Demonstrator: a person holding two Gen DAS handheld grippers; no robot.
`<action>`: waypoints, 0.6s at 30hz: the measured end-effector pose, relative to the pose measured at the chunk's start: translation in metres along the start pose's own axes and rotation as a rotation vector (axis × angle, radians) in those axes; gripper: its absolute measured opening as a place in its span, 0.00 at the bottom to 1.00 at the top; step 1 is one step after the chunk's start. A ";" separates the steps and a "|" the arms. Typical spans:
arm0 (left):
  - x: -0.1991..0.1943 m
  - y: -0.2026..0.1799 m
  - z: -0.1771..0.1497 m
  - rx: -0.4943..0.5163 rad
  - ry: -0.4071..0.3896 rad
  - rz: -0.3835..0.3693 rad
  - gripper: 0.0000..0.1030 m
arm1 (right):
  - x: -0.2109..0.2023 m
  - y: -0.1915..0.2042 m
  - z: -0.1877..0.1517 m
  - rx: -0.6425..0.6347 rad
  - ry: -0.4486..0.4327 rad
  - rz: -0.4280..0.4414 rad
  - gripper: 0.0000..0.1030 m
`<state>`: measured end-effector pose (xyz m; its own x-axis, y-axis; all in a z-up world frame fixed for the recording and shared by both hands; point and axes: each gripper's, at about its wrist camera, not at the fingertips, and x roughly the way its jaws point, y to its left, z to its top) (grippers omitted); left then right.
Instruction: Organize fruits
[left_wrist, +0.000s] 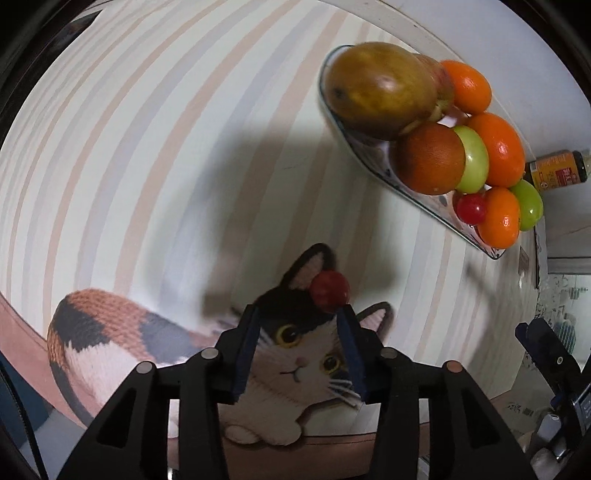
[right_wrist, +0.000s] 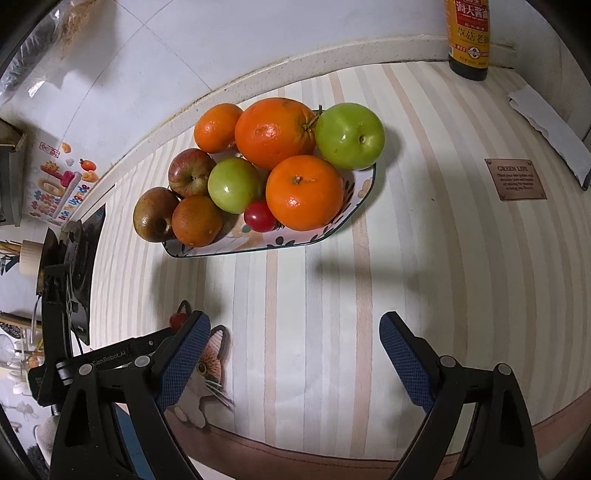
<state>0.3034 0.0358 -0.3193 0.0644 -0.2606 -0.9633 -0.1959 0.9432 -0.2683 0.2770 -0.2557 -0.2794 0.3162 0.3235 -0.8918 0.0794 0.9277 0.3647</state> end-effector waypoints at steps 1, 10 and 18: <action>0.001 -0.002 0.002 0.001 0.002 -0.009 0.40 | 0.001 0.000 0.000 -0.004 0.003 -0.002 0.92; 0.003 -0.029 0.011 0.095 -0.028 0.028 0.39 | 0.008 0.000 0.003 -0.009 0.013 -0.003 0.92; -0.012 -0.048 0.017 0.167 -0.095 0.034 0.24 | 0.005 -0.011 0.004 0.016 0.002 0.005 0.92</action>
<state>0.3290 -0.0027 -0.2943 0.1545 -0.2152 -0.9643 -0.0347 0.9742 -0.2230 0.2815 -0.2652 -0.2863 0.3149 0.3287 -0.8904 0.0933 0.9228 0.3737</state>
